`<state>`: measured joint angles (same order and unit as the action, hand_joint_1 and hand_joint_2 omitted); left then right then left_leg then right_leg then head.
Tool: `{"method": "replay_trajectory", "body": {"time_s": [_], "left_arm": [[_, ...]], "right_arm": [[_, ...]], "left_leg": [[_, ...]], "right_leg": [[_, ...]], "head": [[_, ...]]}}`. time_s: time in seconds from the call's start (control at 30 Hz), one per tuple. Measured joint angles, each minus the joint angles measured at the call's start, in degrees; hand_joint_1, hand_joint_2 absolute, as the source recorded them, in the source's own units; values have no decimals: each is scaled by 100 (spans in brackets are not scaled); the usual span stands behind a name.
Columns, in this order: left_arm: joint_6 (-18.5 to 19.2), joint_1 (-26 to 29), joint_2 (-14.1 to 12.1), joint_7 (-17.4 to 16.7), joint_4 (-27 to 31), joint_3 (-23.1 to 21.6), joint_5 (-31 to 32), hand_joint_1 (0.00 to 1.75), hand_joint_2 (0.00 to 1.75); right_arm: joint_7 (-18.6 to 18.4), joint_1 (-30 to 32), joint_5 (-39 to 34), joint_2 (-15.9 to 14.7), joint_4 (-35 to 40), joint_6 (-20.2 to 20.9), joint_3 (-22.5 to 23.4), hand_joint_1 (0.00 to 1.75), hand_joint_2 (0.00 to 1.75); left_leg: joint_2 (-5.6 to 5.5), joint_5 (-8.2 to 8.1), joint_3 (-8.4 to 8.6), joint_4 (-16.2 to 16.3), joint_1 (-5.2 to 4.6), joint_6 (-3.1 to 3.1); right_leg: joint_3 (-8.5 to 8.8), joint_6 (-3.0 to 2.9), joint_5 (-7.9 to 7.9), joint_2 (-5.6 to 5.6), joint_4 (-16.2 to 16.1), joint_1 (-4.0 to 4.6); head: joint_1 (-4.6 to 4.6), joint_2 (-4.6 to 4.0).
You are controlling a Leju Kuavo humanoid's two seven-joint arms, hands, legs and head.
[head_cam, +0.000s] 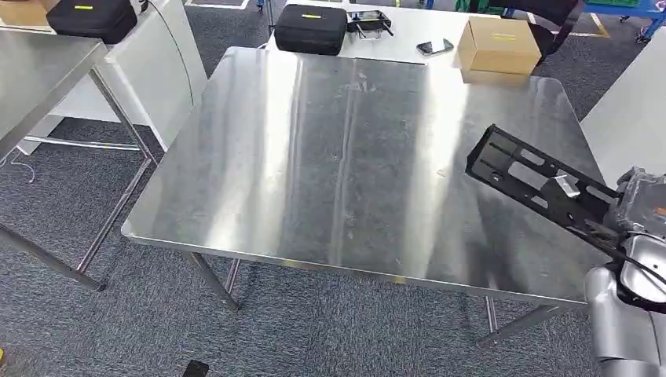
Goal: Take the parts from the cabinet and place them on the table.
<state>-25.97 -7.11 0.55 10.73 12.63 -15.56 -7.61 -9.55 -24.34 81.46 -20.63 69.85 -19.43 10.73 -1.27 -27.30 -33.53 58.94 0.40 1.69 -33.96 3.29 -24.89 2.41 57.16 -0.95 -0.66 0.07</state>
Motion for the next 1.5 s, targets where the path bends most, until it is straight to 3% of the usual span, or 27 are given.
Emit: {"method": "replay_trajectory", "body": {"time_s": [0.27, 0.47, 0.77, 1.0, 1.37, 1.4, 1.5], "left_arm": [[42, -31, 28, -63, 26, -2, 112, 0, 175], [55, -114, 50, -136, 59, 2, 217, 0, 175], [-18, -204, 48, -151, 81, 199, 230, 0, 175], [-74, -195, 46, -125, 81, 415, 184, 0, 175], [-216, -139, 42, -44, 81, 665, 109, 0, 175], [-232, -128, 42, -37, 81, 704, 109, 0, 175], [-304, -107, 42, -28, 79, 754, 101, 0, 175]], "right_arm": [[83, 68, 53, -206, -72, -193, 28, 175, 175], [64, -251, 297, -129, -558, -284, -225, 175, 175], [179, -960, 441, 638, -1276, -263, -1036, 175, 175], [411, -1323, 529, 1291, -1499, 57, -1624, 175, 175], [352, -1613, 583, 1707, -1668, 443, -1984, 175, 175], [332, -1623, 592, 1722, -1681, 457, -2004, 0, 0], [302, -1660, 603, 1751, -1707, 483, -2026, 0, 0]], "left_leg": [[2, 0, -8, -1, 2, 0], [7, 2, -11, -1, 3, 0], [0, 7, -10, -1, 8, -3], [-2, 8, -16, -1, 11, -4], [-15, 10, -21, -1, 9, -7], [-14, 10, -21, -1, 9, -7], [-14, 10, -21, -1, 9, -7]], "right_leg": [[-4, 0, 0, 1, 1, 2], [-3, 1, 1, 3, 5, 2], [-10, 1, 1, 1, 17, 4], [-17, 1, 1, 1, 21, 4], [-16, 1, 1, -6, 20, 3], [-17, 1, 1, -6, 20, 3], [-18, 1, 1, -6, 19, 3]], "head": [[0, 0], [2, 0], [0, 0], [0, 0], [-2, 0], [0, 0], [0, 0]]}}
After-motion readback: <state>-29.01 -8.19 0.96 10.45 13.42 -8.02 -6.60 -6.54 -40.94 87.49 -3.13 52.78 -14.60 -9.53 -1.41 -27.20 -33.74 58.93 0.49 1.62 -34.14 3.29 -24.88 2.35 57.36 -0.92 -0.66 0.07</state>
